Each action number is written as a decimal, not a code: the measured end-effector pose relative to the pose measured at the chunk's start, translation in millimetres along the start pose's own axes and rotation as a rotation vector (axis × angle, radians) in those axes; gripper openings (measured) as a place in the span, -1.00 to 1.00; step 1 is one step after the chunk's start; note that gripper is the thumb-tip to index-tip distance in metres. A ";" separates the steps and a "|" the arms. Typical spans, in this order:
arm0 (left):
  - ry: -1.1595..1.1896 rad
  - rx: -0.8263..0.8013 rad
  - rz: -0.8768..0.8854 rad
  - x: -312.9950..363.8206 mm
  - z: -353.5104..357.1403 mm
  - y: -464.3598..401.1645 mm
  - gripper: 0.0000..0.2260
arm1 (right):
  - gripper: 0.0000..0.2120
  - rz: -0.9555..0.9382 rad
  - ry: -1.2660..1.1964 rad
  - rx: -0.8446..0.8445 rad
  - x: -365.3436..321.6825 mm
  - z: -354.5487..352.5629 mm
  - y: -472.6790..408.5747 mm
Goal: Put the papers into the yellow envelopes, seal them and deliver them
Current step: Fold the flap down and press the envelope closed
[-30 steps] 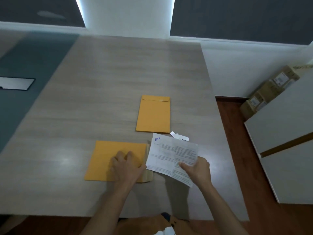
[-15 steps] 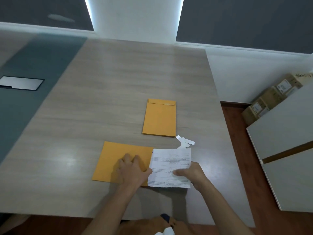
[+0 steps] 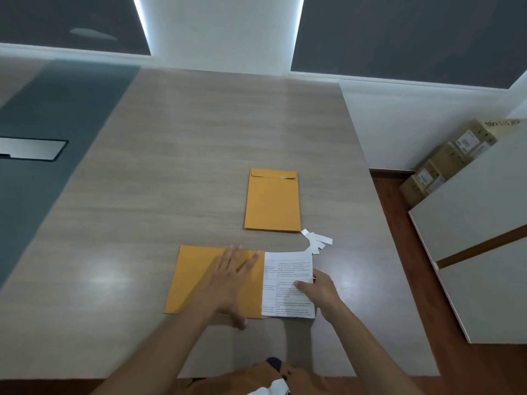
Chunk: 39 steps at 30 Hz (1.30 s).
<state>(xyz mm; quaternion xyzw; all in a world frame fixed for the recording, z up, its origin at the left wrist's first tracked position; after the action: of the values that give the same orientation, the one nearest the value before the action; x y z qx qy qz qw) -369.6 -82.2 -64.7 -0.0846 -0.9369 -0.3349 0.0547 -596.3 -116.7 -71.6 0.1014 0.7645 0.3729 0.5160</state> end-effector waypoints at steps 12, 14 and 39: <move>-0.057 0.026 0.166 6.3 -3.3 -9.8 0.39 | -0.79 0.031 0.097 0.025 -5.2 32.7 -0.7; -0.015 0.032 0.200 8.1 -2.9 -7.9 0.37 | -0.75 0.046 0.167 0.035 -9.6 45.9 -1.1; 0.063 0.103 0.360 19.5 -9.8 11.7 0.23 | -0.92 0.118 -0.215 -0.175 -19.3 84.6 11.6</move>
<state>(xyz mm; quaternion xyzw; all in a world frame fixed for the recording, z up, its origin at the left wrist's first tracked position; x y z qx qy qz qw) -386.0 -77.1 -46.8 -0.2373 -0.9203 -0.2738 0.1473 -517.2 -79.6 -66.0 0.1402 0.6622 0.4548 0.5787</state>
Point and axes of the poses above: each hand's wrist, its own y-axis away from the middle knuckle, its own z-axis out of the palm, x = y × z, the point moved 8 cm from there along -y, towards the middle knuckle, and after that the axes turned 14 degrees about -x, right-handed, at the moved point
